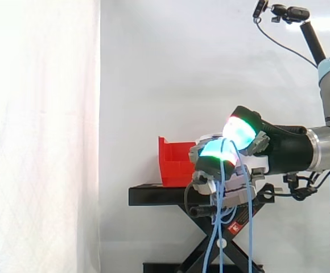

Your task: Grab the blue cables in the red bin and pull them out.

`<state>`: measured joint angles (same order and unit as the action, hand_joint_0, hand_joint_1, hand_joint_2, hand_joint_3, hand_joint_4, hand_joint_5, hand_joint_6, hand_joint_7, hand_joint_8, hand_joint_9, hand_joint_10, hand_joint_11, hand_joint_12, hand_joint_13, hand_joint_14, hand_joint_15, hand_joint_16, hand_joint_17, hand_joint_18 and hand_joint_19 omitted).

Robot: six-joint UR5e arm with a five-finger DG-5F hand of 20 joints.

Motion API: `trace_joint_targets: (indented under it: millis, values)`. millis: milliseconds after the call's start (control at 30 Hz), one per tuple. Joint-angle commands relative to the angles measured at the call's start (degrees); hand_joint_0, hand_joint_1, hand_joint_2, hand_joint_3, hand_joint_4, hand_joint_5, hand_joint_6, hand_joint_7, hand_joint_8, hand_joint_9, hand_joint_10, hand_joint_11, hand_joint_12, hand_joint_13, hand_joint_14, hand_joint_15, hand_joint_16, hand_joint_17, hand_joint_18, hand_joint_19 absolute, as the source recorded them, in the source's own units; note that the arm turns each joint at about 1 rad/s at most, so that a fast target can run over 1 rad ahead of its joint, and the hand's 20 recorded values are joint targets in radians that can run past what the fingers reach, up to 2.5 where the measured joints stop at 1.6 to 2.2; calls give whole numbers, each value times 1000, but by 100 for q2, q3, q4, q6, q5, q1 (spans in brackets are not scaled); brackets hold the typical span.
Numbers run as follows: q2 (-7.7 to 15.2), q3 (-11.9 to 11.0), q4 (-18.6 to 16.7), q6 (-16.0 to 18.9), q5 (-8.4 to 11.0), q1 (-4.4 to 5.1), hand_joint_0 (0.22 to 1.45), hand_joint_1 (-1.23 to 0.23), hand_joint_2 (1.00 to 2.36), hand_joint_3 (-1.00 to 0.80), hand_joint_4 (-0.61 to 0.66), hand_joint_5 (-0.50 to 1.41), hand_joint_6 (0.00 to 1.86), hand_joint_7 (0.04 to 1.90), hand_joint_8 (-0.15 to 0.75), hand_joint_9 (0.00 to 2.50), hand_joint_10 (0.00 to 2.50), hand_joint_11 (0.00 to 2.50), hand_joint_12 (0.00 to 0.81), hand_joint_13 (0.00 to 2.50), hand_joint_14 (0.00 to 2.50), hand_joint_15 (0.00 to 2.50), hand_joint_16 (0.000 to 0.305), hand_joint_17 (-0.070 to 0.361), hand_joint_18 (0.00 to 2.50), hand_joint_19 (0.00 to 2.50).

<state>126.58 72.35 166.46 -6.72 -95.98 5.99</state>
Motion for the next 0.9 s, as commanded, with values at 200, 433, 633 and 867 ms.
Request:
trace_joint_targets:
  millis: [200, 433, 633, 867]
  values:
    - [-2, -10, 9, 0, 0, -1, 890, -977, 1000, -1000, 7, 769, 0, 873, 245, 1053, 27, 816, 295, 1186, 1586, 1454, 42, 94, 1269, 1760]
    - [7, -10, -9, -9, -35, -1, 836, -994, 1000, -1000, 3, 707, 64, 834, 246, 1026, 28, 817, 302, 1167, 1617, 1423, 43, 97, 1259, 1754]
    - [-2, -10, 0, -9, -35, -10, 805, -978, 1000, -1000, 24, 728, 61, 827, 246, 1022, 27, 819, 311, 1167, 1632, 1388, 44, 99, 1260, 1746]
    - [7, -19, -9, -9, -35, -1, 762, -890, 1000, -1000, 35, 776, 23, 844, 253, 1039, 27, 817, 315, 1168, 1646, 1375, 46, 104, 1272, 1728]
